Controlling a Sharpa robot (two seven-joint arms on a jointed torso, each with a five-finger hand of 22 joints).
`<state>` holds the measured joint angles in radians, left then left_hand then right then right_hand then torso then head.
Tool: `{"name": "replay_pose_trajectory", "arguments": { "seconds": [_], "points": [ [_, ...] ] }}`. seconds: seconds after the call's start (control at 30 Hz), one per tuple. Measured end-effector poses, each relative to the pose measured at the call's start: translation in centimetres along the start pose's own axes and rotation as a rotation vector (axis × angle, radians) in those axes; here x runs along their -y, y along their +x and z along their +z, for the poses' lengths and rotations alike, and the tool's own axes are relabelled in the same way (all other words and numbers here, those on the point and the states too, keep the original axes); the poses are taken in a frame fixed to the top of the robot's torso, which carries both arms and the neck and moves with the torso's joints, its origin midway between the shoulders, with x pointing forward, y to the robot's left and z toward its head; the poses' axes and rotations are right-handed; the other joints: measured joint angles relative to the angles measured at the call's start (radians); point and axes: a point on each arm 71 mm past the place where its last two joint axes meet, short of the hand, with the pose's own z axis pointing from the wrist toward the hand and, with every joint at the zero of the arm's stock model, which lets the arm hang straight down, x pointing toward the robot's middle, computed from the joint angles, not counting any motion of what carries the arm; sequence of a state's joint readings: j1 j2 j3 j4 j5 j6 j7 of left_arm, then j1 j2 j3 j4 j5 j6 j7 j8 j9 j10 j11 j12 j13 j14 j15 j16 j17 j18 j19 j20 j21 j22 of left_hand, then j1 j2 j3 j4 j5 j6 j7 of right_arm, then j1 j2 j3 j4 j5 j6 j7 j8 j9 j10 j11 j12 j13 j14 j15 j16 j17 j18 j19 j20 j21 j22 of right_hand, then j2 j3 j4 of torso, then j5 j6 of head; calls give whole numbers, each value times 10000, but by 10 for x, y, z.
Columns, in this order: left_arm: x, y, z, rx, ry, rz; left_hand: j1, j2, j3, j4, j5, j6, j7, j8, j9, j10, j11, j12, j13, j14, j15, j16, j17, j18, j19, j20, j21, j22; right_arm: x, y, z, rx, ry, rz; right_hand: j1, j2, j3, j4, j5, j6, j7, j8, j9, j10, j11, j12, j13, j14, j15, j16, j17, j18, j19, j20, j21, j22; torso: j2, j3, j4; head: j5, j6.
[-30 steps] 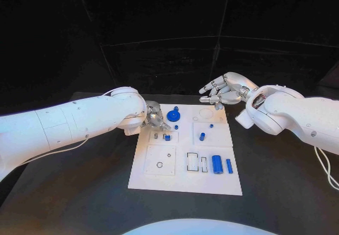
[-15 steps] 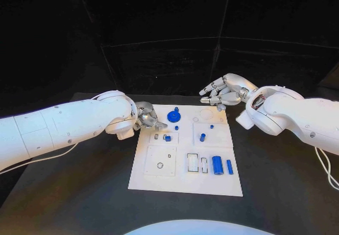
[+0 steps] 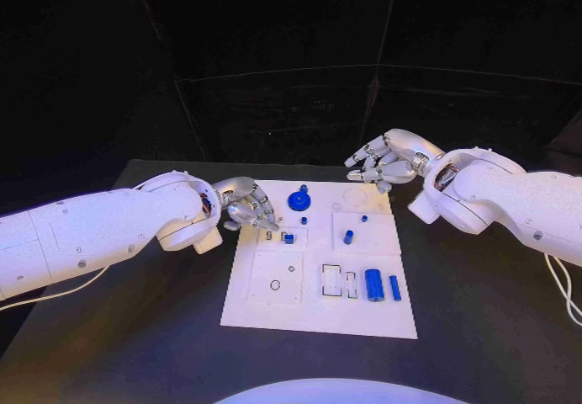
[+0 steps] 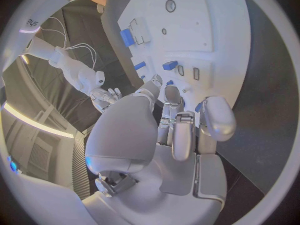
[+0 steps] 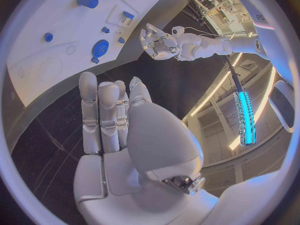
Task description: Assemble the parts on the task board
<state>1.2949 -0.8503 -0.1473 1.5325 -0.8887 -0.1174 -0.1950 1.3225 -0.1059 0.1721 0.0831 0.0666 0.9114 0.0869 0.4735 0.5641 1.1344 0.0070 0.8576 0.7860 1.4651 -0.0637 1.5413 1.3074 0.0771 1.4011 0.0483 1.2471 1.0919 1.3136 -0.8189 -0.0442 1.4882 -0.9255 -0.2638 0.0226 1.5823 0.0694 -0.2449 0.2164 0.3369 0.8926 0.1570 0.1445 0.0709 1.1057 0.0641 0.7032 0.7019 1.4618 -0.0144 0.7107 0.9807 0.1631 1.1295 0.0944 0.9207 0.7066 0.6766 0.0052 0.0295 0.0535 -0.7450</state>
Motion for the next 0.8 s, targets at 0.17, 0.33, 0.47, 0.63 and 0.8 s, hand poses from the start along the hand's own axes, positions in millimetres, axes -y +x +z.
{"name": "replay_pose_trajectory", "arguments": {
  "seconds": [0.17, 0.33, 0.47, 0.63, 0.8],
  "points": [
    [2, 10, -3, 344, 960, 710, 281, -76, 1, -191, 0, 52, -52, 88, -1, 297, -69, 447, 337, 0, 0, 99, 0, 0, 23, -22, 126, 267, 1, 0, 0, 11, 24, -95, 32, 33, 26, -26, 36, 0, 0, 0, 0, 0, 0, 0, 0, 0, 0, 0, 0, 0, 0, 0, 0, 0, 7, -7, 0, 8, 6],
    [2, 18, -3, 685, 1503, 1656, 340, -134, -132, -323, 0, 217, -215, 513, 86, 916, -128, 1458, 1250, 0, 0, 266, 0, 0, 184, -108, 370, 588, 1, -1, 0, 18, 34, -157, 87, -22, 26, -26, 94, 0, 0, 0, 0, 0, 1, 0, 0, 0, 0, 0, 0, 0, 0, 0, 45, 25, 13, -8, -17, 17, -8],
    [1, 22, -2, 860, 1668, 2204, 340, -134, -244, -322, 0, 302, -300, 908, 290, 1166, -234, 1998, 1711, 13, -98, 266, 0, 0, 303, -156, 588, 880, 1, -1, -1, 28, 44, -187, 87, -22, 26, -26, 94, 0, 0, 0, 0, 0, 1, 0, 1, 0, 0, 0, -9, 0, 0, 0, 45, 25, 15, -8, -25, 11, -15],
    [-2, 26, 0, 1022, 1697, 2717, 227, -247, -417, -236, 0, 260, -341, 1310, 520, 1298, -279, 2385, 2012, 16, -95, 266, 0, -1, 386, -238, 726, 1120, 2, -1, -1, 39, 57, -215, 87, -23, 29, -29, 152, 0, 0, 0, 0, 0, 1, 0, 1, -1, 0, 0, -9, 0, 0, 0, 45, 24, 17, -8, -27, -12, -30],
    [-6, 29, 4, 1108, 1470, 2980, -416, -409, -1041, 248, 0, 174, -427, 1708, 777, 1488, -340, 2741, 2280, 20, -170, 265, 0, 0, 482, -264, 895, 1356, 2, -1, -1, 41, 54, -230, 87, -22, 50, -50, 207, 0, 0, 0, -10, 0, 2, 0, -8, -1, 0, 0, -22, 0, 0, 0, 45, 23, 17, -7, -27, -21, -38]
  ]
}}
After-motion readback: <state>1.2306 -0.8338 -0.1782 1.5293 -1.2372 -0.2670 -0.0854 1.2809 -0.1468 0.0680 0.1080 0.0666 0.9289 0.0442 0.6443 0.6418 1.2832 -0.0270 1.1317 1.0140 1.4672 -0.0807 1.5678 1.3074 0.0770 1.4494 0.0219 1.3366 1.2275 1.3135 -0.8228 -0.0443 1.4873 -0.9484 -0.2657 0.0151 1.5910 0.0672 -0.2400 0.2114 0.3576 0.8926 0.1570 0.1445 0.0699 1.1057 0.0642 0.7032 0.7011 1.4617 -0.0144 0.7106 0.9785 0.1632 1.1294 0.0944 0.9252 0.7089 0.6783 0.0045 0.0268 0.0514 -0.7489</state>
